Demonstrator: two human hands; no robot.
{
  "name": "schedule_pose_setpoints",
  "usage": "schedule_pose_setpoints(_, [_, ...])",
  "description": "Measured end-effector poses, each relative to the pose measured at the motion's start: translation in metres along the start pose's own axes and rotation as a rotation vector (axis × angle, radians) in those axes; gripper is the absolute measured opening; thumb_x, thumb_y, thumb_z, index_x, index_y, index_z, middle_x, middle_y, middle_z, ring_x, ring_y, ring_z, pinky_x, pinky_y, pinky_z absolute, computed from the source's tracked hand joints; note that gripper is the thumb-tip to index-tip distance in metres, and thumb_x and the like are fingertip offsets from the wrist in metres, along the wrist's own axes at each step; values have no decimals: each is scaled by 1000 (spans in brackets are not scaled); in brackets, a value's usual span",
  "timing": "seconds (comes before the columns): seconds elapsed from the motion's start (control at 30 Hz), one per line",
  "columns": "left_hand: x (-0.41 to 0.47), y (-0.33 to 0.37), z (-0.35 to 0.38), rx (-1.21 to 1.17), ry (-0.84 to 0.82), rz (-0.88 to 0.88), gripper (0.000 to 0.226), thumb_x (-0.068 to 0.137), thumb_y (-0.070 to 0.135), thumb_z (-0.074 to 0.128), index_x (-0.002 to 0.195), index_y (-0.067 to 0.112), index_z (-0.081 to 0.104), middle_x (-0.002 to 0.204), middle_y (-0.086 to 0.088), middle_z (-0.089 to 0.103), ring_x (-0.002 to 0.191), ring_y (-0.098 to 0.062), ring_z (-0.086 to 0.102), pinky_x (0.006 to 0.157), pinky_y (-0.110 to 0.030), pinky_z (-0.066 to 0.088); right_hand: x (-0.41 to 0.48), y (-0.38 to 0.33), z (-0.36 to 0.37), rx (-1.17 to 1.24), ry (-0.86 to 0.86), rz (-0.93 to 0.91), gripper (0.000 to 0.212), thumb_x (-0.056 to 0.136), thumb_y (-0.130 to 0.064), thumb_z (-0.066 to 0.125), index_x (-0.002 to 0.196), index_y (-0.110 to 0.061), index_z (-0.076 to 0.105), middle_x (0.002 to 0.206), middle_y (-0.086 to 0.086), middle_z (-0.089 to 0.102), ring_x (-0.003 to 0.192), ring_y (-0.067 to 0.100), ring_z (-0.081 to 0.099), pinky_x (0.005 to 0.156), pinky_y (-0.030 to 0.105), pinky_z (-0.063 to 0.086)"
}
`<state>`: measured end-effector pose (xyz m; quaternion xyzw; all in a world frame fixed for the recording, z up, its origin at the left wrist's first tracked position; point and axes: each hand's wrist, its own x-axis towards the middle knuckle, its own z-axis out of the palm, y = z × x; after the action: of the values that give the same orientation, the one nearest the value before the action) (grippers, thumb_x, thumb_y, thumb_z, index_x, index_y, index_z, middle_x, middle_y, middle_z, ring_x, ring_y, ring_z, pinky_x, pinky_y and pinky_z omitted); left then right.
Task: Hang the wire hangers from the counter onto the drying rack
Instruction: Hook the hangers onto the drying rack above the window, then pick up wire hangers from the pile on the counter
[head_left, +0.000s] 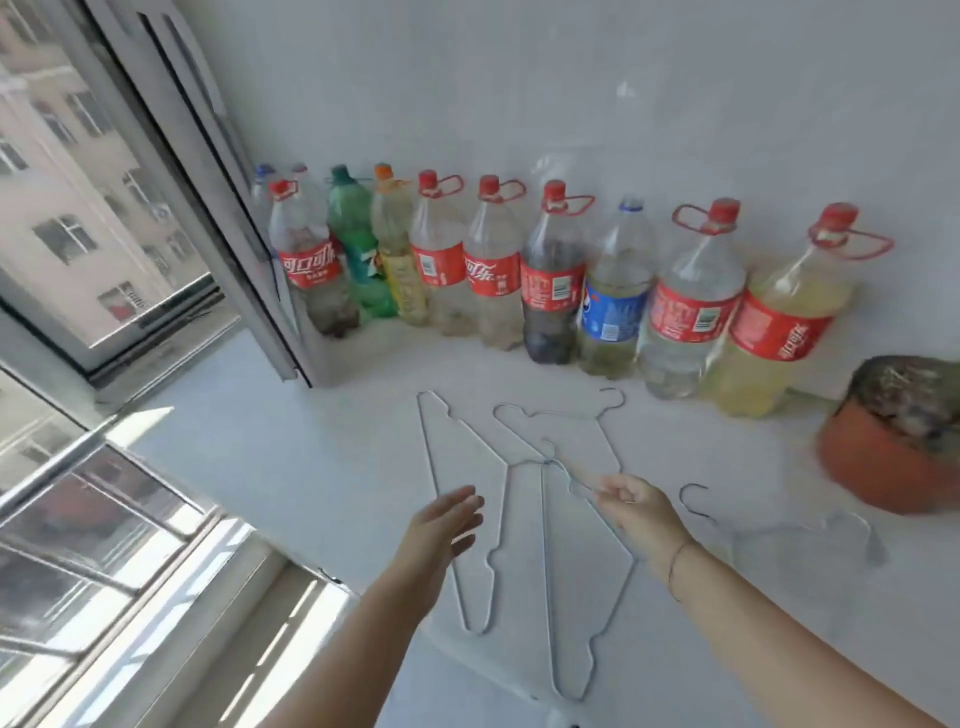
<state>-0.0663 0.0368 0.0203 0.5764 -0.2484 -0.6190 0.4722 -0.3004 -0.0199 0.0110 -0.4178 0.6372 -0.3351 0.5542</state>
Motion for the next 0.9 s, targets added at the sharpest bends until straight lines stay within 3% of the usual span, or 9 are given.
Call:
schedule_pose_setpoints(0.07, [14,-18,21,30,-25,-69,31,86,15,64,117,9,61,100,-5,67,90,-18,61,84,-28,47,5,10,-15,13,42,69,23,80,-14,65,101,-7,61,95,4,58,85,16,52,71,23,40])
schedule_pose_setpoints(0.23, [34,-55,55,9,-66,-185,27,87,15,62,114,10,62,103,-6,67,95,-20,62,83,-28,49,-5,46,-37,56,106,261,13,72,-15,58,67,-6,50,62,7,44,58,19,36,55,24,27])
schedule_pose_setpoints(0.37, [37,-73,69,1,-36,-244,39,76,19,74,112,7,65,107,-11,67,97,-24,64,80,-29,51,-16,67,-43,171,104,361,17,81,-10,55,82,7,55,73,7,43,63,35,43,78,36,47])
schedule_pose_setpoints(0.47, [32,-85,81,16,-27,-285,32,81,14,70,111,5,65,105,-12,69,95,-24,65,79,-29,51,-15,73,-42,273,101,424,21,87,0,45,84,20,49,71,7,45,80,46,57,107,59,24])
schedule_pose_setpoints(0.53, [29,-93,86,18,-67,-312,31,85,14,65,114,6,62,104,-10,68,95,-22,63,82,-28,49,-16,69,-39,339,86,467,20,89,1,43,70,-1,49,78,24,54,112,53,51,108,53,30])
schedule_pose_setpoints(0.6, [27,-96,90,16,-95,-321,30,85,14,64,114,6,62,106,-10,69,98,-23,63,85,-30,49,-18,66,-37,417,71,479,21,91,-3,44,72,-9,52,96,28,61,103,40,61,94,41,47])
schedule_pose_setpoints(0.67, [26,-97,96,22,-126,-337,27,86,15,63,112,8,62,106,-10,69,101,-23,63,89,-30,49,-18,68,-35,490,28,496,15,92,-8,46,83,-11,57,95,14,63,84,21,62,76,29,48])
schedule_pose_setpoints(0.8, [22,-92,110,64,-250,-352,6,87,16,61,90,13,66,95,-7,63,93,-19,57,97,-31,43,-17,74,-31,528,-28,537,11,91,-15,50,98,-13,58,87,4,64,81,14,59,72,27,43])
schedule_pose_setpoints(0.9, [24,-89,115,75,-256,-355,11,88,15,59,82,14,67,85,-5,62,82,-16,54,85,-28,44,-19,75,-33,530,-71,518,9,90,-17,51,90,-18,60,88,1,63,83,12,58,72,27,41])
